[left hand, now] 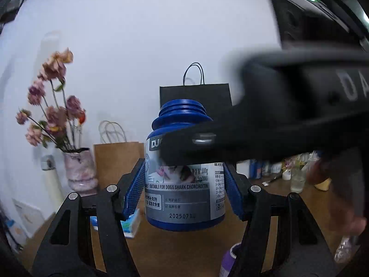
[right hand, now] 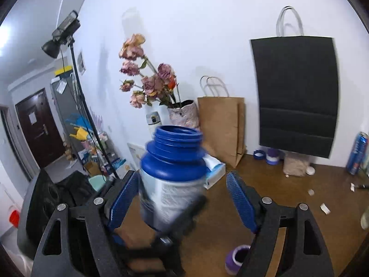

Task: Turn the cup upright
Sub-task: 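Grasp the upright bottle with the right tool while the left tool holds it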

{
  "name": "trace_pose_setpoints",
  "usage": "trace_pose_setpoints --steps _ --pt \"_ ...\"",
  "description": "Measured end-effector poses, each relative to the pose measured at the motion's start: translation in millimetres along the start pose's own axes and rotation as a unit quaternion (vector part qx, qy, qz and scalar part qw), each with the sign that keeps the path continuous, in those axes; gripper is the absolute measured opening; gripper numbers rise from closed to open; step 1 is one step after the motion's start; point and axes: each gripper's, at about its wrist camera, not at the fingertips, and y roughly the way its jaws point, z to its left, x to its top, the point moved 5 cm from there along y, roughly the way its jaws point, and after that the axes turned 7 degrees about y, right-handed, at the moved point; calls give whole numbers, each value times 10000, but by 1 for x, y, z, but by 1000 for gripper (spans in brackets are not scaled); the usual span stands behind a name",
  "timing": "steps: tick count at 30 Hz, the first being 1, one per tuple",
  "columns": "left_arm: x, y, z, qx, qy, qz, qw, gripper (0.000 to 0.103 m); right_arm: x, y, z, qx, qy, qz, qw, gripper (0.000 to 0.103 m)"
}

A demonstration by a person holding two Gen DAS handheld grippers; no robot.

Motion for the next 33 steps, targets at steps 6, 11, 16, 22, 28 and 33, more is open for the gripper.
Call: trace_pose_setpoints --steps 6,11,16,22,28,33 --pt "-18 15 13 67 -241 -10 9997 60 10 49 -2 -42 -9 125 9999 84" --pt "-31 19 28 -12 -377 -151 9992 60 6 71 -13 122 165 293 9994 83" --pt "-44 26 28 -125 -405 -17 9991 60 0 82 -14 212 164 381 9989 68" --pt "-53 35 37 -1292 -615 335 9891 79 -11 84 -7 -72 -645 54 9979 68" --pt "-68 48 48 -1823 -1144 678 9742 60 -37 85 -4 177 -1512 -307 9879 68" --pt "-86 61 48 -1669 -1067 911 9759 60 -49 102 -23 379 -1323 -331 9899 68"
